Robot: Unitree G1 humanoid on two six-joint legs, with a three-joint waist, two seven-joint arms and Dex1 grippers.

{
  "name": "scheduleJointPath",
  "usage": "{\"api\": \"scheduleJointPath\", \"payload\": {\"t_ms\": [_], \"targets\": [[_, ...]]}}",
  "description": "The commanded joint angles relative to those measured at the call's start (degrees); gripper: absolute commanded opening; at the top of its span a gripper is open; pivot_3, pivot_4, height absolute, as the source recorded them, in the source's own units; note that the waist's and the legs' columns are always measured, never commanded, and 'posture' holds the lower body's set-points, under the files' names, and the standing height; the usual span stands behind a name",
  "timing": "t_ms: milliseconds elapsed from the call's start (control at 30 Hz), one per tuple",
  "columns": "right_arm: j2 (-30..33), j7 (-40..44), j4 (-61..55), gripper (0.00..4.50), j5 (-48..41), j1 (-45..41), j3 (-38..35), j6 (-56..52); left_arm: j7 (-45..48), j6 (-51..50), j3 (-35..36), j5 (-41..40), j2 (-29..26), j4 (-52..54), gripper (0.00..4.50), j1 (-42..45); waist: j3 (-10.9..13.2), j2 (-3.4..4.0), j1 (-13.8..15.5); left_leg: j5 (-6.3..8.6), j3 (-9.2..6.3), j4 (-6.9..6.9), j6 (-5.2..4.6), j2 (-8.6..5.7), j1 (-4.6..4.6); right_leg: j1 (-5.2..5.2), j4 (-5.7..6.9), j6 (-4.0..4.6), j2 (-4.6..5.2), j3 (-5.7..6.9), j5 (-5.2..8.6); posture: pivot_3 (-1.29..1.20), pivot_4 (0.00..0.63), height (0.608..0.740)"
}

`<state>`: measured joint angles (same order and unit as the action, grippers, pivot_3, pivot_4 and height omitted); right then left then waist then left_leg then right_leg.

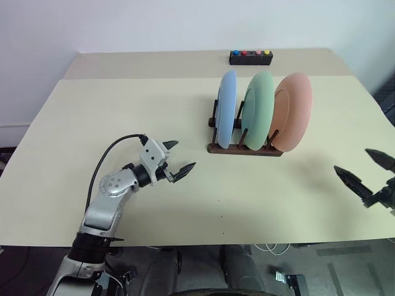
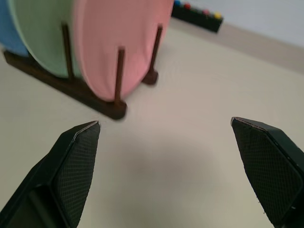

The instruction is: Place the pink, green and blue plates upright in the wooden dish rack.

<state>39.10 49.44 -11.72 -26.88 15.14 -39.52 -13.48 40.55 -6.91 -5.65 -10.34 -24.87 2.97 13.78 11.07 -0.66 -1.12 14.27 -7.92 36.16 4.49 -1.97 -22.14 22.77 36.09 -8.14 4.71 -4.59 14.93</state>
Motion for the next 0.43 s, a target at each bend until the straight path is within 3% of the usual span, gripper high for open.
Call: {"api": "scheduleJointPath", "payload": {"t_ms": [33, 433], "targets": [[-0.71, -0.08, 4.47, 4.49, 2.35, -1.95, 2.12, 5.80, -0.64, 4.30, 3.05, 1.55, -2.22, -2.41, 4.50, -0.34, 0.00, 0.00, 0.06, 0.00, 0.00, 0.00, 0.00, 0.00, -0.01, 0.00, 0.00, -0.02, 0.00, 0.00, 0.01, 0.00, 0.150, 0.740], [-1.03, 0.29, 11.69, 4.49, 2.83, -5.11, 7.44, 11.13, -2.76, 5.99, 4.47, 1.88, -2.62, -2.43, 4.50, -3.13, 0.00, 0.01, 0.28, 0.00, -0.05, -0.02, 0.00, -0.01, -0.03, 0.00, -0.01, -0.14, 0.02, 0.01, -0.04, 0.00, 0.150, 0.740]]}}
